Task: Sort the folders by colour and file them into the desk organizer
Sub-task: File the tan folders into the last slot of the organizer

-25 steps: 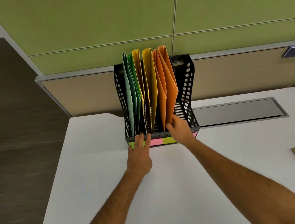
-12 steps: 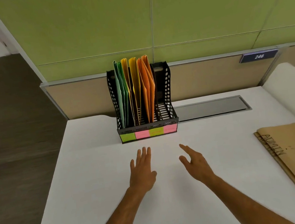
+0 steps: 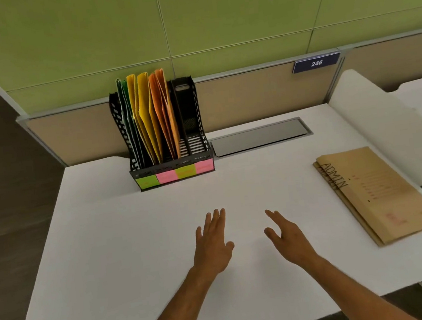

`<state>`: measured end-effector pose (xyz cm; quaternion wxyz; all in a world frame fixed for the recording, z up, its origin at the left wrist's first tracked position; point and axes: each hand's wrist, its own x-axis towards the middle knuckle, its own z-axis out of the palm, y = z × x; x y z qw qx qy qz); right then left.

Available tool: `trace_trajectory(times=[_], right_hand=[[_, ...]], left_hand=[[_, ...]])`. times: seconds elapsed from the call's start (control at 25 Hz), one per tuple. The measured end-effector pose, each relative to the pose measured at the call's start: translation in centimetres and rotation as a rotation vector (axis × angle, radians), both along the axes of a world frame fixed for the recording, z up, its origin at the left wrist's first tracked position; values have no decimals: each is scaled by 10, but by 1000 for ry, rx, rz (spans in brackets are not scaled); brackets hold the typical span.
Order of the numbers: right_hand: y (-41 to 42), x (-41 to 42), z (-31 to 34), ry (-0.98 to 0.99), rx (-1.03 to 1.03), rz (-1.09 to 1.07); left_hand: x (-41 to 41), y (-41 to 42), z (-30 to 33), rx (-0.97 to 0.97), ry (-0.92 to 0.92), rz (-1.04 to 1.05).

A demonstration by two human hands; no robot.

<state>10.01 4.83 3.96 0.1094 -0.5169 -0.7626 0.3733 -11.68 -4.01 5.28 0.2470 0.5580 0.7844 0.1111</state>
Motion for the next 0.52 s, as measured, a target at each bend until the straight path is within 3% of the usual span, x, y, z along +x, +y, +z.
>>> trace_trajectory(times=[0.52], right_hand=[[93,232,-8,-17,11,-31]], left_hand=[[227,82,-10,19,-142,3]])
